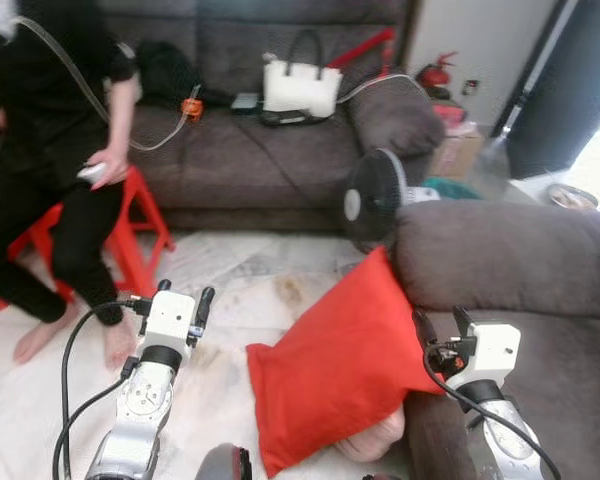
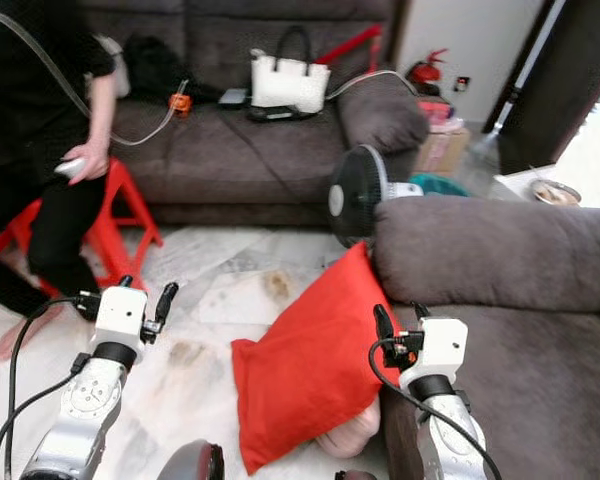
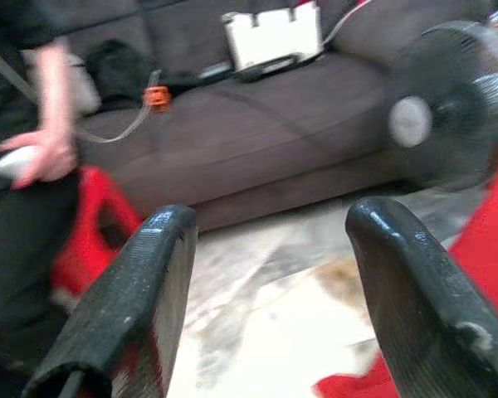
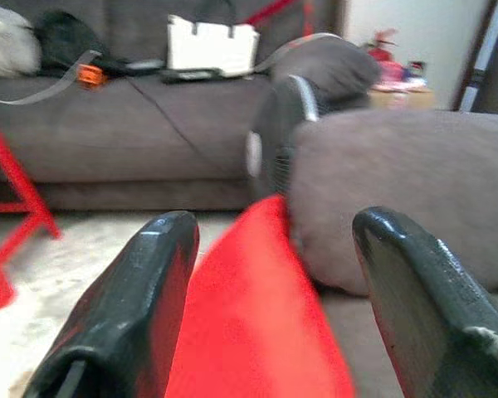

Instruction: Move the pillow to the sofa from floor

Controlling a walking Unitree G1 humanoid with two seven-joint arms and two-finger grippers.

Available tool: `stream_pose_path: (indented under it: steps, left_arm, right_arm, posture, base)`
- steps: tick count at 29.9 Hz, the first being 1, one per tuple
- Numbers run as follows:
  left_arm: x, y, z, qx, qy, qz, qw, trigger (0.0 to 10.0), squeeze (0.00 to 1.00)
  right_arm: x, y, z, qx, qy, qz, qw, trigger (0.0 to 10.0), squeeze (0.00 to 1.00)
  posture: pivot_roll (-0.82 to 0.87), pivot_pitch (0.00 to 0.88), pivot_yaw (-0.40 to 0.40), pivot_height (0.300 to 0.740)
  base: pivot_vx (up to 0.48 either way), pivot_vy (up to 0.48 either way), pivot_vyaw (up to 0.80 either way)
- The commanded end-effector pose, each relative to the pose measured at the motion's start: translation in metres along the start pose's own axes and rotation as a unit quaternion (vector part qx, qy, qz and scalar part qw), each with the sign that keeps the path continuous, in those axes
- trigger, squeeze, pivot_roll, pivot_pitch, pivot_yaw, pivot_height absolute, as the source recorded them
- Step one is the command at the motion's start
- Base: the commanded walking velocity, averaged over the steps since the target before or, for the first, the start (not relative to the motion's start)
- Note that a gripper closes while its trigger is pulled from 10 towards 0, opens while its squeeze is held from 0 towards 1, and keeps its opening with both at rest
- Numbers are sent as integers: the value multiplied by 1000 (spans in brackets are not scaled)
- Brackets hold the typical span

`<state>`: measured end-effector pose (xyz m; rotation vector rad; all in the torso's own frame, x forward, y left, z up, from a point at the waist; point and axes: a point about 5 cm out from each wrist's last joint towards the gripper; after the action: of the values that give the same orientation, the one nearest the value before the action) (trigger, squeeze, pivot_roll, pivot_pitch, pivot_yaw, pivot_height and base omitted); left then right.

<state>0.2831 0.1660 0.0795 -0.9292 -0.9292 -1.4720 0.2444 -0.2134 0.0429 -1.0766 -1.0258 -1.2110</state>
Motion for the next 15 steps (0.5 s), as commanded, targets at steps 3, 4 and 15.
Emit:
stream_pose_path:
  steps: [3, 4, 15]
  left_arm:
    - [0, 0, 10, 10, 7, -1, 1000, 10000, 0]
    - [0, 0, 10, 10, 7, -2, 1000, 10000, 0]
    - [-1, 1, 11, 11, 10, 0, 1000, 10000, 0]
  right_arm:
    - [1, 5, 6, 7, 8, -1, 1000, 10000, 0]
    - [1, 5, 6, 7, 7, 0, 1000, 10000, 0]
    - [1, 5, 6, 6, 7, -5, 1000, 10000, 0]
  posture:
    - [71, 0, -54, 636]
    - [72, 0, -54, 636]
    - [73, 0, -52, 636]
  base:
    - [281, 0, -744]
    - [281, 0, -756]
    - [126, 0, -339]
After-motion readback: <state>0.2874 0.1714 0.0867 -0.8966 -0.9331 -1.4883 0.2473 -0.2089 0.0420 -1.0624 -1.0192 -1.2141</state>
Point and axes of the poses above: a point about 5 cm out from each wrist's last joint towards the gripper, its own y axis pointing out of the wrist towards the gripper, its own x axis along the axis of the wrist's last joint, z = x × y, and after that the axes turned 7 degrees about y, right-handed
